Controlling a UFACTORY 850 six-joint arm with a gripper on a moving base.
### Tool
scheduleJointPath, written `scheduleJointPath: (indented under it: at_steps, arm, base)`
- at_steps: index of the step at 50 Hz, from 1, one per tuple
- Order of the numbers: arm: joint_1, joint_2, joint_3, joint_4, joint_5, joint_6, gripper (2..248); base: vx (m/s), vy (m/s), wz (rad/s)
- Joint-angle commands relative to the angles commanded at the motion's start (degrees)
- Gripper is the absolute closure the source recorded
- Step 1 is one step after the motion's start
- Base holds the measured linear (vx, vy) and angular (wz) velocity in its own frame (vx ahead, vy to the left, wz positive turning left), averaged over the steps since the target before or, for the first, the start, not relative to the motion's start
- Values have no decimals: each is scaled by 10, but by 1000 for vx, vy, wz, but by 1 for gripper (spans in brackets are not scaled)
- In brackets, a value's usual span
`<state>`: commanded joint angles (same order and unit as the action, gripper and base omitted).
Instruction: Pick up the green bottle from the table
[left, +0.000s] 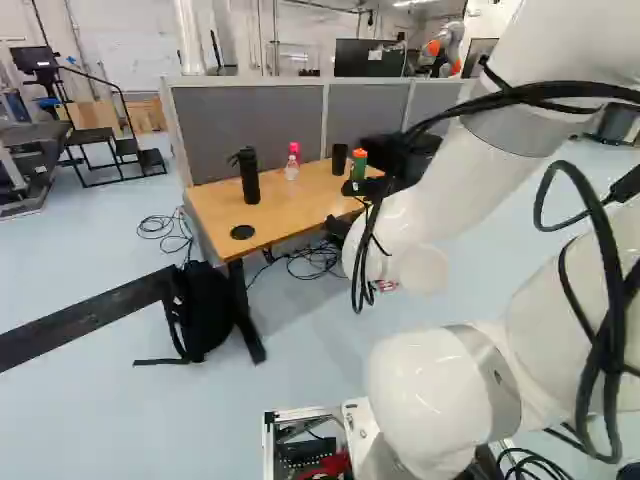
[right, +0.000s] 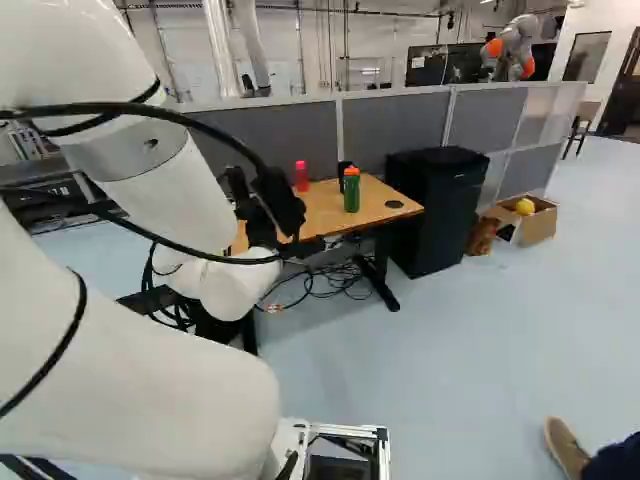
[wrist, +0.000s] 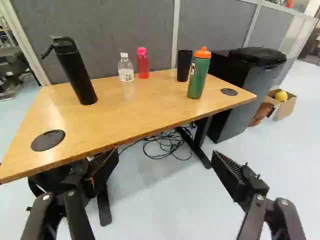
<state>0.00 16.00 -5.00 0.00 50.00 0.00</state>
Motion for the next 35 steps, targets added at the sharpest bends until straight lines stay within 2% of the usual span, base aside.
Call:
scheduleJointPath:
  at_steps: [35]
  arm:
    - [0,0,0,0,0,0,3]
  base:
    - [0,0,0]
